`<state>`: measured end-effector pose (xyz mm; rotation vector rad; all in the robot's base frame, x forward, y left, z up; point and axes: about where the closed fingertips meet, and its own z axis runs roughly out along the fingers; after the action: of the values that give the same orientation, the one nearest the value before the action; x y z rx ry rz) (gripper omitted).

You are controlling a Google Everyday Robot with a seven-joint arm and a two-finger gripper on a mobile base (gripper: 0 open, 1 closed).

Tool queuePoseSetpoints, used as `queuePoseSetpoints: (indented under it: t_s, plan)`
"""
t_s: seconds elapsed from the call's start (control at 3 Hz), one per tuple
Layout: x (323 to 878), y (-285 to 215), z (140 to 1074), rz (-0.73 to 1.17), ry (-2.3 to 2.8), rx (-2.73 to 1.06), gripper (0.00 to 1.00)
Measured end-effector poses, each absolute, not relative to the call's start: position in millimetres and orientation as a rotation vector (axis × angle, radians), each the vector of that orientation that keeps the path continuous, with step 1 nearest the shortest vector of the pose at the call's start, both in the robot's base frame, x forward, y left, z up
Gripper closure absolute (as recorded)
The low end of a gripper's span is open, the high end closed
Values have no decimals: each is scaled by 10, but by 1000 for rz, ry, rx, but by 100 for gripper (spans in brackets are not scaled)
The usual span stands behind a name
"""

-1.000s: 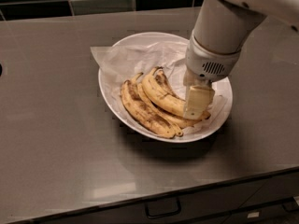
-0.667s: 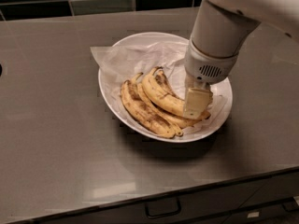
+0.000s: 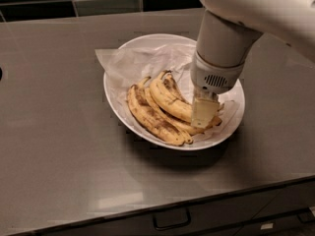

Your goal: Pick banana from white bowl

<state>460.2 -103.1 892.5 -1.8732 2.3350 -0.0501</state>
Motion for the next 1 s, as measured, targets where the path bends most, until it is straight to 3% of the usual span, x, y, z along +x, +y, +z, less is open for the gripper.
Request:
queuePoseSetpoints:
  t_s: [0.33, 0.67, 1.0]
  plan:
    - [4589, -1002, 8850, -30, 2345, -1883, 49]
    - [4577, -979, 8782, -12, 2354, -1894, 60]
    - [4577, -979, 8782, -12, 2354, -1894, 78]
